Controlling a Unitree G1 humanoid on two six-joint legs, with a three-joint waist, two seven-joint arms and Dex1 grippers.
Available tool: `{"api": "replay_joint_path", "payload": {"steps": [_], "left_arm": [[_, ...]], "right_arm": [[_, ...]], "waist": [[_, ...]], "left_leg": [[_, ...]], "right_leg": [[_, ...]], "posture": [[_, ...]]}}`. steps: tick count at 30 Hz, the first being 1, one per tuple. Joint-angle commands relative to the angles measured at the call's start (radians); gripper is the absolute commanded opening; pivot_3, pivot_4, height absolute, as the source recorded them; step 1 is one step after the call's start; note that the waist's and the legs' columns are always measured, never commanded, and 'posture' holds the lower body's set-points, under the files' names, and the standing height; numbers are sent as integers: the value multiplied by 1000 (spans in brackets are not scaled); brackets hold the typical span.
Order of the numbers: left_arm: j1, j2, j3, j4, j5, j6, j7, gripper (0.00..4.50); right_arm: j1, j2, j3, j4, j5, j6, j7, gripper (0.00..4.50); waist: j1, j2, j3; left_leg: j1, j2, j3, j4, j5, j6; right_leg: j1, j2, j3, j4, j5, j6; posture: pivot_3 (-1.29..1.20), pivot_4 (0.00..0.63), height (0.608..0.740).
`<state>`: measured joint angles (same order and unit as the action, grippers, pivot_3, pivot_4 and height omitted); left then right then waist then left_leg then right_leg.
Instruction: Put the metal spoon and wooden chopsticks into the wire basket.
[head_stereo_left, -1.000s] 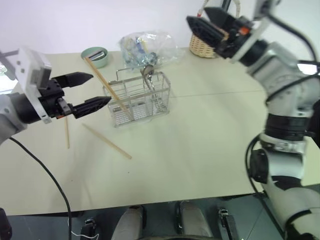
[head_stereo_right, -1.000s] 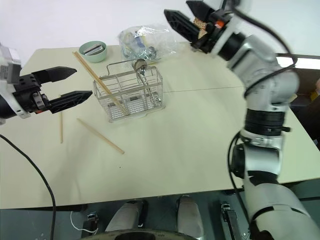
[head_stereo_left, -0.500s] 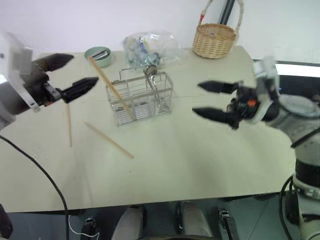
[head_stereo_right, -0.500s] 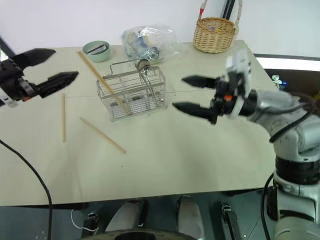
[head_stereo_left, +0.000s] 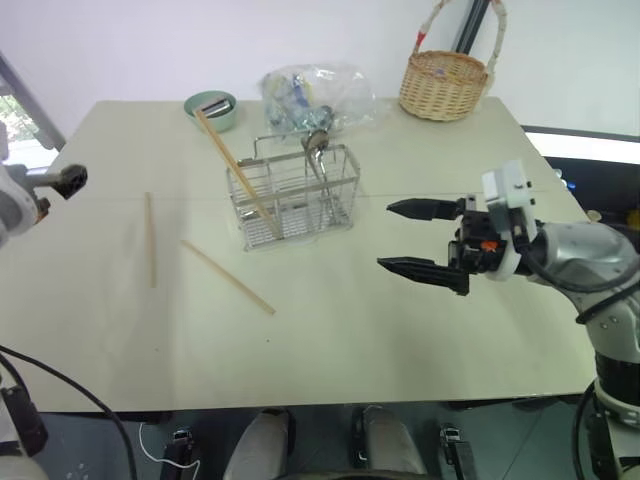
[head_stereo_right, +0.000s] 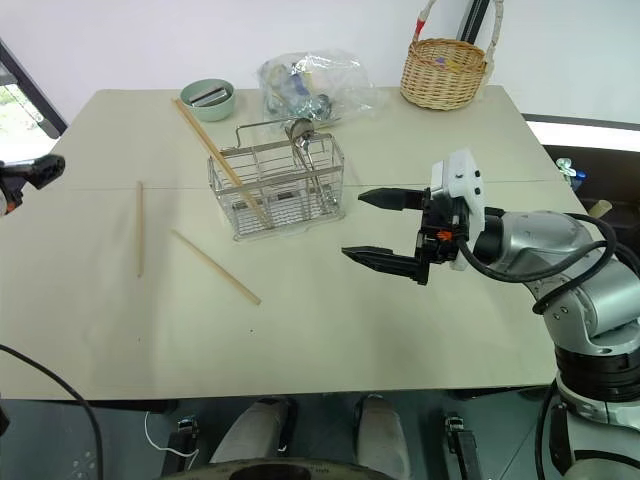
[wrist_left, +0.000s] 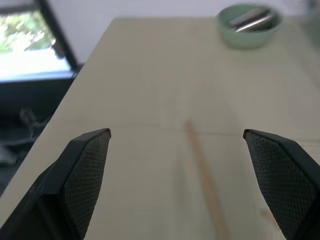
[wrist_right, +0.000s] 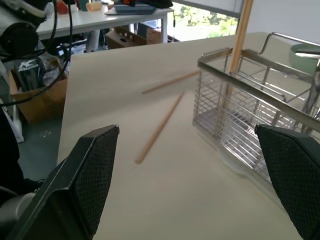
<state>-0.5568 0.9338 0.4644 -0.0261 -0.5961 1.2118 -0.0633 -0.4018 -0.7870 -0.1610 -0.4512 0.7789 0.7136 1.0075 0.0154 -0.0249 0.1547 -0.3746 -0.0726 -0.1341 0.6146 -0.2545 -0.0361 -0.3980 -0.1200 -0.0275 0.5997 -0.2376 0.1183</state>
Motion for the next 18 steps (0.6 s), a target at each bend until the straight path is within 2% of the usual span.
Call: {"api": "replay_joint_path", "payload": {"steps": [1,6,10,14,18], "left_arm": [[-102,-14,-120,154,86,-46,-38,4500],[-256,-62,-316,515,228,-233,-194,4500],[-393,-112,-411,796,348,-407,-257,4500],[-520,-161,-411,1054,411,-529,-248,4500],[-591,-199,-363,1208,421,-595,-197,4500]], "right_arm": [[-9,-13,-20,-42,40,1,1,4467],[-26,-4,-20,-56,74,17,-26,4467],[-30,8,-29,-72,103,36,-75,4467],[0,-4,-56,-116,144,51,-103,4467],[20,-11,-79,-135,171,62,-145,4467]], "waist": [[1,-2,0],[-3,-3,-1],[-3,-4,0],[-2,-6,-1],[-3,-8,-1]], "left_leg": [[0,0,0,0,0,0],[0,0,0,0,0,0],[-1,0,0,0,0,0],[-2,0,0,0,0,0],[-2,-1,1,0,0,0]], "right_leg": [[0,0,0,0,0,0],[0,0,-1,0,0,0],[-1,0,-1,0,0,0],[-1,-1,-1,0,1,2],[-1,-2,-1,0,2,3]], "posture": [[0,150,688],[0,150,688],[0,150,688],[0,150,688],[0,150,688]]}}
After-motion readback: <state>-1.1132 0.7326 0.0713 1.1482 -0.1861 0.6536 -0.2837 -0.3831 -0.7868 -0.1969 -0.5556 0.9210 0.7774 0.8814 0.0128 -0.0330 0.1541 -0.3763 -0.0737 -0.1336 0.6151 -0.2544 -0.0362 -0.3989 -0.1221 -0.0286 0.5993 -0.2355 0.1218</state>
